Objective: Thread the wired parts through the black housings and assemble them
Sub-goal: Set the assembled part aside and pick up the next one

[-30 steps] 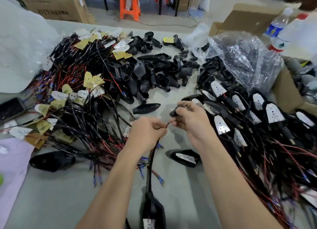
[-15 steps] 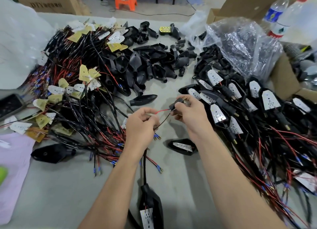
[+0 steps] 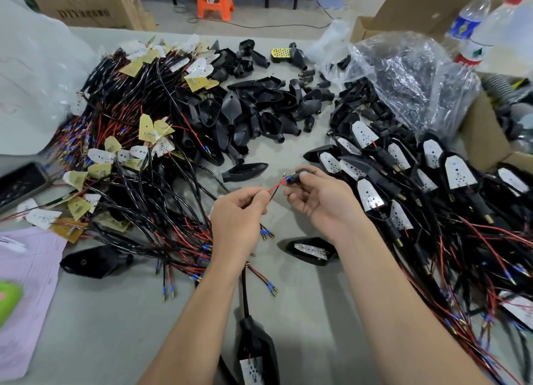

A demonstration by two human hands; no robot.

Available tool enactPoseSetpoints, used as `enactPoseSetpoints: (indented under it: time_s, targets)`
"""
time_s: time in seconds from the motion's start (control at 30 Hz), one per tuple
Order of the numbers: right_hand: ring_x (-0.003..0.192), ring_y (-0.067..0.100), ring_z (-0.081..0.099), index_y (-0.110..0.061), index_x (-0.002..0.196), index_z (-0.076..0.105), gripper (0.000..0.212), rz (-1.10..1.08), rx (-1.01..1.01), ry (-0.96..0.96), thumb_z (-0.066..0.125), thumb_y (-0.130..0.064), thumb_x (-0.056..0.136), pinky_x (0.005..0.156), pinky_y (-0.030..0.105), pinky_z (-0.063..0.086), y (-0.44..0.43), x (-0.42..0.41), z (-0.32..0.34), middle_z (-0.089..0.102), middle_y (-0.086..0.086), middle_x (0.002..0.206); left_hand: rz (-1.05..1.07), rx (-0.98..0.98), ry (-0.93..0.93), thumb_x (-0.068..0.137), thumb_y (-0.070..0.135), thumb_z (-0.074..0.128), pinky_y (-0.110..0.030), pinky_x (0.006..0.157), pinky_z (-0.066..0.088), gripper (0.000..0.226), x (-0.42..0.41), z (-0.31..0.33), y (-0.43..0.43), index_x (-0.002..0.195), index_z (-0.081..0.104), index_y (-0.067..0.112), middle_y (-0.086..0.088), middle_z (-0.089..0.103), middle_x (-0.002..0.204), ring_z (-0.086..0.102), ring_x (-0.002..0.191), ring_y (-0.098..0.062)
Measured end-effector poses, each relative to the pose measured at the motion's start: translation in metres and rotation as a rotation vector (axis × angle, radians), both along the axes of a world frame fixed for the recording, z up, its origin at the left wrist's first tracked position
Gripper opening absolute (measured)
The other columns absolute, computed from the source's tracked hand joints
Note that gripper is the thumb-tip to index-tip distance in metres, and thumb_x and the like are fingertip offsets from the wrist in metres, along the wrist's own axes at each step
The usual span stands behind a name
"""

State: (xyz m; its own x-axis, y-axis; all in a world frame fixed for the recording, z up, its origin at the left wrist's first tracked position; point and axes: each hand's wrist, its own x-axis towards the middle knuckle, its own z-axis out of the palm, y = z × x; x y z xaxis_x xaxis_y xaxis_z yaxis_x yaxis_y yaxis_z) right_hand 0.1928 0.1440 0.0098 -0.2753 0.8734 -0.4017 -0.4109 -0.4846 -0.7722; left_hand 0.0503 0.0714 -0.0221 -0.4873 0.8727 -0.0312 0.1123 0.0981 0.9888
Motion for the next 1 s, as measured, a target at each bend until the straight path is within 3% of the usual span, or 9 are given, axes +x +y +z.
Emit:
enactPoseSetpoints:
  time_s: [0.1,0.43,0.67,1.0]
  targets:
    - [0.062,0.025,0.071,-0.006,0.103,0.061,0.018,0.003,-0.003,0.042,0.044,0.001,0.104,0.056,0.028,0.059,0.003,0.005,0.005,0.072,0.014,0.075,0.018,-0.006,0.009,0.083,0.039,0.067,-0.018,0.054,0.046,0.014,0.0,-0.001,-0.001,0.077,0.077,0.046,0.007,0.07,0.065,0.057,0.057,-0.004]
    - [0.069,0.026,0.07,-0.008,0.112,0.059,0.019,0.061,0.096,-0.005,0.044,0.001,0.103,0.064,0.03,0.059,0.01,0.011,0.015,0.072,0.019,0.089,0.032,-0.034,-0.006,0.087,0.034,0.073,-0.012,0.053,0.043,0.016,0.001,-0.003,0.001,0.076,0.078,0.043,0.009,0.069,0.061,0.057,0.055,-0.001]
    - [0.068,0.019,0.067,-0.013,0.11,0.061,0.021,0.142,0.217,-0.182,0.048,0.001,0.101,0.065,0.026,0.054,0.011,0.01,0.019,0.072,0.016,0.092,0.043,-0.039,-0.038,0.084,0.033,0.07,-0.015,0.052,0.043,0.015,0.0,0.0,-0.001,0.075,0.078,0.042,0.003,0.071,0.066,0.056,0.057,-0.006]
    - [0.071,0.021,0.068,-0.014,0.112,0.065,0.027,0.215,0.264,-0.24,0.048,0.004,0.1,0.069,0.028,0.055,0.008,0.014,0.021,0.073,0.017,0.098,0.048,-0.06,-0.028,0.088,0.031,0.072,-0.018,0.051,0.042,0.017,0.002,0.005,-0.002,0.076,0.078,0.04,0.008,0.07,0.064,0.054,0.056,-0.006]
